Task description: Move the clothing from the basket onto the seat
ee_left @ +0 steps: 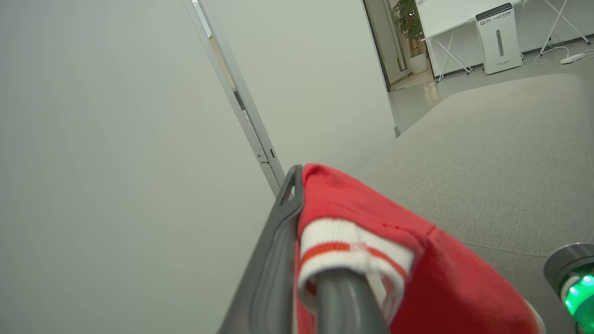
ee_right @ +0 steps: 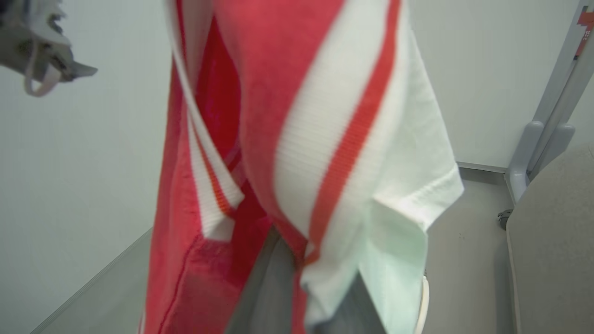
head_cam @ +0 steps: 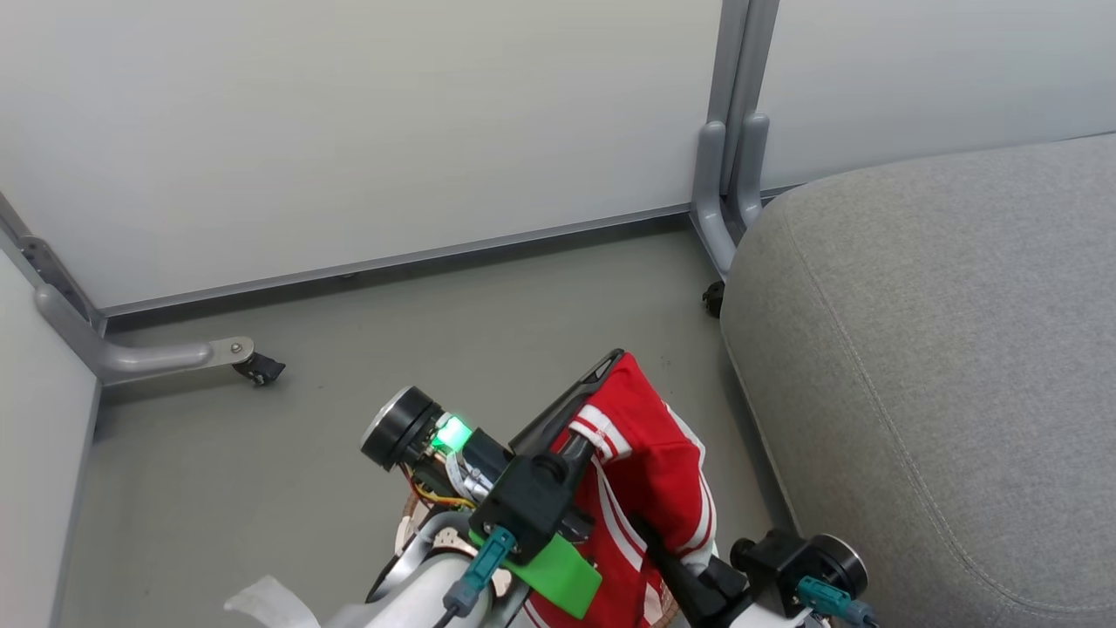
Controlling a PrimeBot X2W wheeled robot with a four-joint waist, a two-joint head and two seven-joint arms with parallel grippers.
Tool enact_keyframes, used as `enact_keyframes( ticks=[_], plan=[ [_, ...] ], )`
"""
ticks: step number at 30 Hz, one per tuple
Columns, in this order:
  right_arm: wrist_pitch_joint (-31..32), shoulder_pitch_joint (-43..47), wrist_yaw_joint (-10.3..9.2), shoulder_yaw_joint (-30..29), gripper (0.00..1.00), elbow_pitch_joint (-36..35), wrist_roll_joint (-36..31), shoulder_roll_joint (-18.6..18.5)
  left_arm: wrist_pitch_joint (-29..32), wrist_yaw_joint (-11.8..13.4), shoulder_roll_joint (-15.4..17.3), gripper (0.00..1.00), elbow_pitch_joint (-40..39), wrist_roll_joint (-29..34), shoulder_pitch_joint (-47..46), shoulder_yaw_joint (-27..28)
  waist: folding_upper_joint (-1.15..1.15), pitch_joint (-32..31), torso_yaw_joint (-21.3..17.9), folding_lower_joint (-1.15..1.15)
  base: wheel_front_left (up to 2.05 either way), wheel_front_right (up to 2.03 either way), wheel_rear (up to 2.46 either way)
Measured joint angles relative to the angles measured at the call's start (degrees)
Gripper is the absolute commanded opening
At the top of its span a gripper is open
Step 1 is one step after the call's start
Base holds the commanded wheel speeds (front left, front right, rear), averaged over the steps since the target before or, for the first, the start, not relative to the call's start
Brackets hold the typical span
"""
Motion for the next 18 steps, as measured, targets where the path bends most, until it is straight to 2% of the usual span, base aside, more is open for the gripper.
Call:
enact_keyframes(
  ticks=[11,12,13,14,18],
  plan=[
    [0.0,0.3,0.0,-0.1,0.0,-1.6,2.0,-0.4,0.2,0.5,0.5,0.0,0.8,-1.7,0.9,0.2,0.0,0.3,-0.4,0.0,0.0,0.0,0.0],
    [0.0,0.3,0.0,0.0,0.0,-1.7,2.1,-0.4,0.2,0.6,0.5,0.12,0.9,-1.8,1.0,0.2,0.0,0.3,-0.4,0.0,0.0,0.0,0.0],
    [0.0,0.3,0.0,0.0,0.0,-1.8,2.2,-0.5,0.2,0.6,0.5,0.49,1.0,-1.9,1.0,0.2,0.0,0.3,-0.4,0.0,0.0,0.0,0.0],
    [0.0,0.3,0.0,0.0,0.0,-1.9,2.3,-0.5,0.2,0.6,0.5,1.0,1.0,-2.0,1.0,0.2,0.0,0.3,-0.4,0.0,0.0,0.0,0.0],
    [0.0,0.3,0.0,-0.3,0.0,-2.6,2.8,-0.5,1.2,0.7,0.7,1.0,1.9,-2.6,1.4,0.1,0.0,0.3,-0.4,0.0,0.0,0.0,0.0]
  ],
)
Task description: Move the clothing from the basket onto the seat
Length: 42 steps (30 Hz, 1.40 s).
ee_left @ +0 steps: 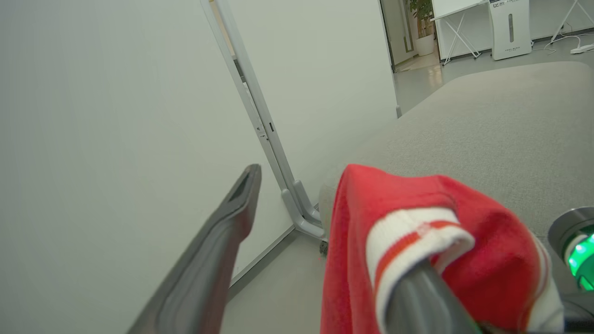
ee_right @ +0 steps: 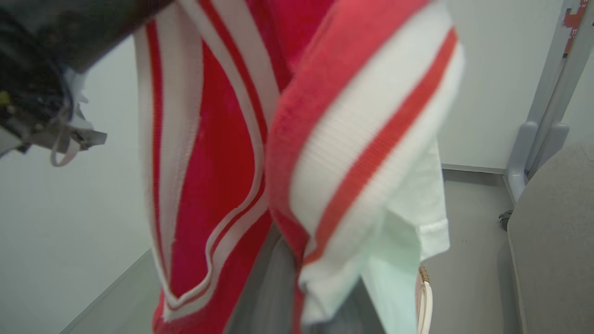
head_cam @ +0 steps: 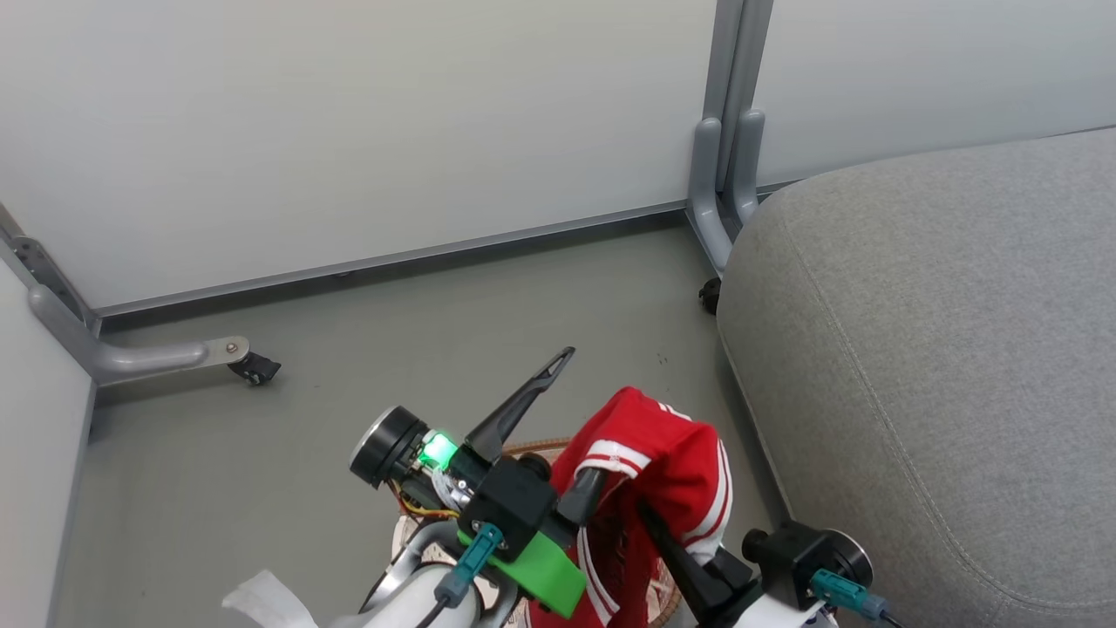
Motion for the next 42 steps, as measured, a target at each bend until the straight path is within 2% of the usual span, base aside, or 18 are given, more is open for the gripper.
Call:
enact_keyframes(
  ticks=[19,32,42],
  plan=[
    [0.0,-0.1,0.0,-1.5,0.0,-4.4,1.8,0.1,0.5,-0.2,0.5,1.0,2.4,-2.4,0.9,-0.7,0.0,1.0,-0.6,0.0,0.0,0.0,0.0],
    [0.0,-2.2,0.0,-7.1,0.0,-9.3,2.1,0.0,0.1,-0.9,2.0,1.0,2.9,-3.5,2.5,-1.5,0.0,3.5,-2.4,0.0,0.0,0.0,0.0],
    [0.0,-2.5,0.0,-13.0,0.0,-13.6,0.3,-0.6,-0.3,0.5,3.3,1.0,2.1,-3.8,2.9,-0.3,0.0,5.9,-5.7,0.0,0.0,0.0,0.0]
  ],
)
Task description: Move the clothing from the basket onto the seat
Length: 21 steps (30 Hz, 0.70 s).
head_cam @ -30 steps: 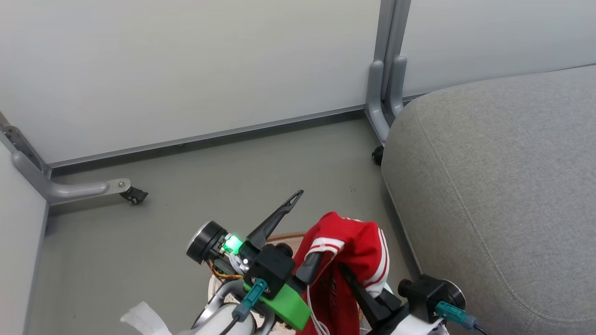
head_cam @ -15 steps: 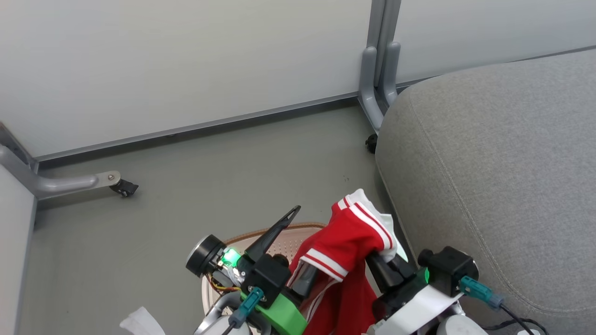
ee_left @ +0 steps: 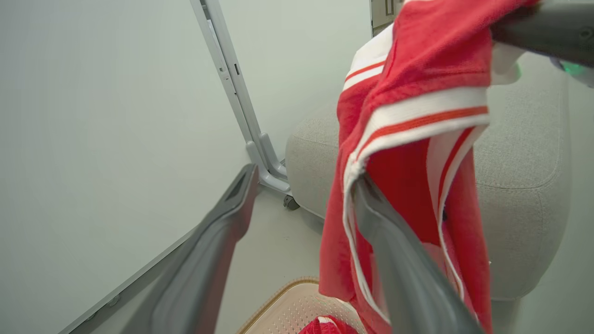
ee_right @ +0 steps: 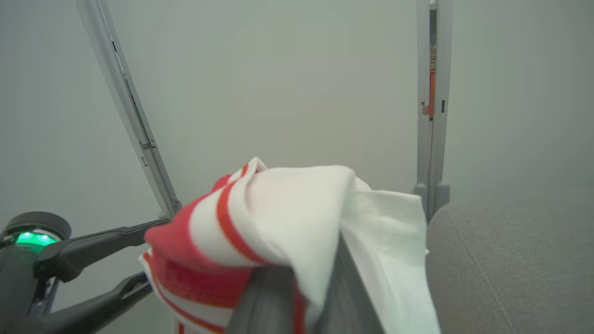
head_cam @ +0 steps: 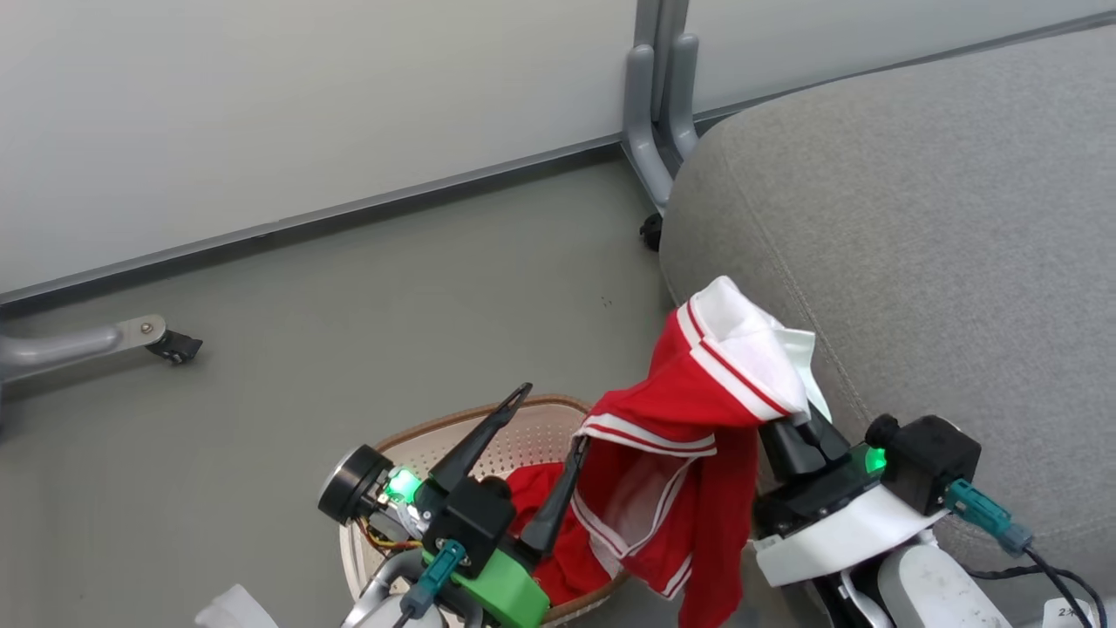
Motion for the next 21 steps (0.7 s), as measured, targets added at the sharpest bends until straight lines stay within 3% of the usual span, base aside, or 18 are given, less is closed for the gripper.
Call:
enact_keyframes(
  ticks=[21],
  plan=[
    [0.0,0.8,0.0,-5.8,0.0,-5.5,-1.9,2.0,2.3,-0.4,4.6,1.0,-3.0,0.5,-2.0,0.2,0.0,7.4,-12.8,0.01,0.0,0.0,0.0]
  ],
)
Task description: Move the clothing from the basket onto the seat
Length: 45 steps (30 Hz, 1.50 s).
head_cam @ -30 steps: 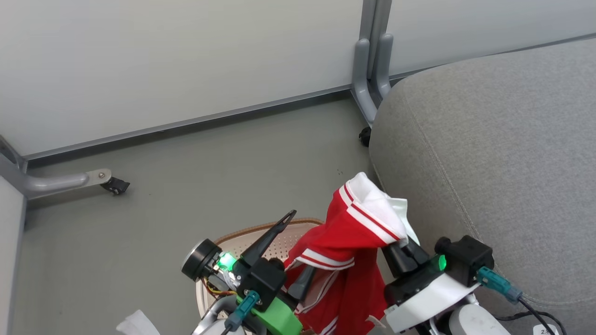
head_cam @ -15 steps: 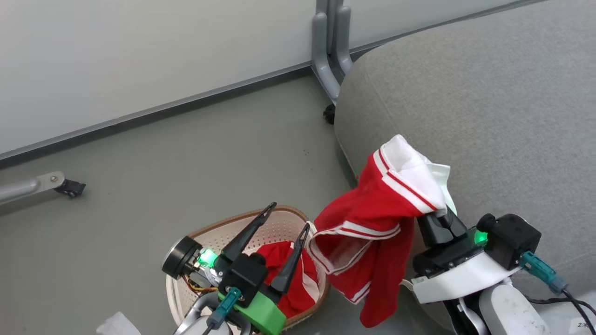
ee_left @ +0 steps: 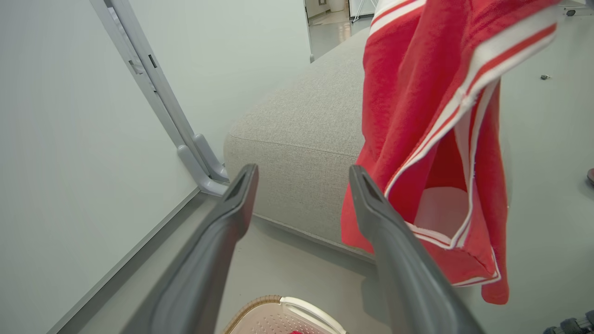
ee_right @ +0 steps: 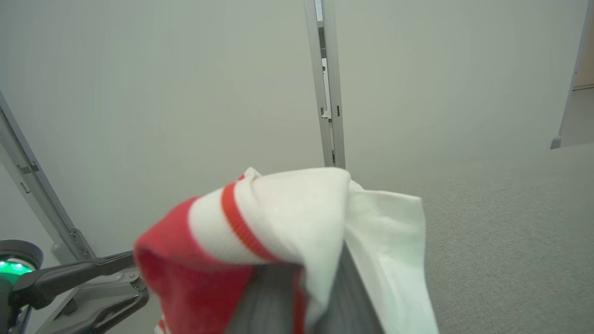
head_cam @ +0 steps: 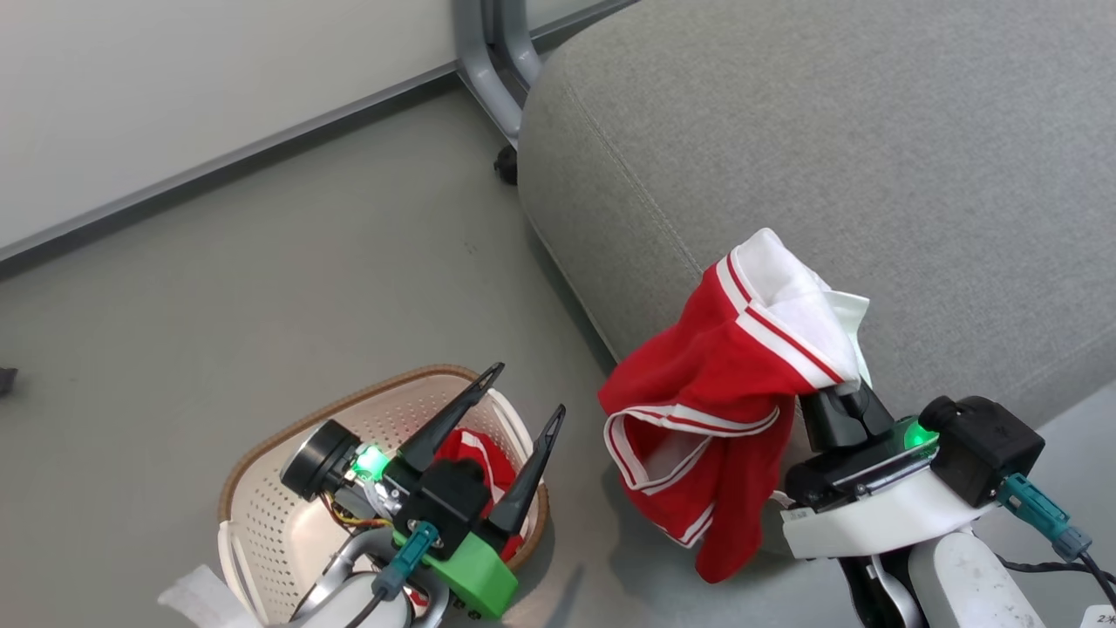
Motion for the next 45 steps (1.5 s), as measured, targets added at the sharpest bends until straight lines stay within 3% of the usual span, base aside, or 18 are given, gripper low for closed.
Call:
enact_keyframes(
  ticks=[10,19,24,32,36,40,45],
  plan=[
    [0.0,-0.7,0.0,-1.1,0.0,-2.2,0.2,1.2,1.6,-1.9,1.1,1.0,-1.5,-0.5,-2.1,-0.4,0.0,6.0,-4.1,0.0,0.0,0.0,0.0],
    [0.0,-11.9,0.0,-8.8,0.0,-9.3,3.4,1.0,2.9,-6.7,1.3,1.0,-3.9,-5.8,-4.0,0.2,0.0,12.9,-4.4,0.0,0.0,0.0,0.0],
    [0.0,-24.5,0.0,-14.3,0.0,-9.9,7.1,-3.2,3.8,-8.2,2.7,1.0,-6.1,-6.8,-5.3,0.4,0.0,17.4,-3.5,0.0,0.0,0.0,0.0],
    [0.0,-48.1,0.01,-20.3,0.0,-3.2,8.7,-18.7,4.7,-9.3,6.2,1.0,-9.1,-4.5,-7.5,0.1,0.0,25.0,-1.1,0.01,0.0,0.0,0.0],
    [-0.1,-53.6,0.01,-22.3,0.0,3.5,6.9,-25.0,4.5,-9.3,6.4,1.0,-10.1,-4.6,-7.8,0.3,0.0,28.6,0.9,0.01,0.0,0.0,0.0],
    [-0.1,-52.2,0.01,-24.0,0.0,10.6,4.4,-25.6,3.7,-9.4,6.2,1.0,-9.9,-4.6,-9.3,0.3,0.0,31.8,3.4,0.01,0.0,0.0,0.0],
    [-0.1,-42.0,0.01,-29.0,0.0,19.4,-0.5,-23.4,2.2,-9.6,4.3,1.0,-8.6,-4.6,-10.8,0.1,0.0,34.3,7.0,0.0,0.0,0.0,0.0]
  ],
)
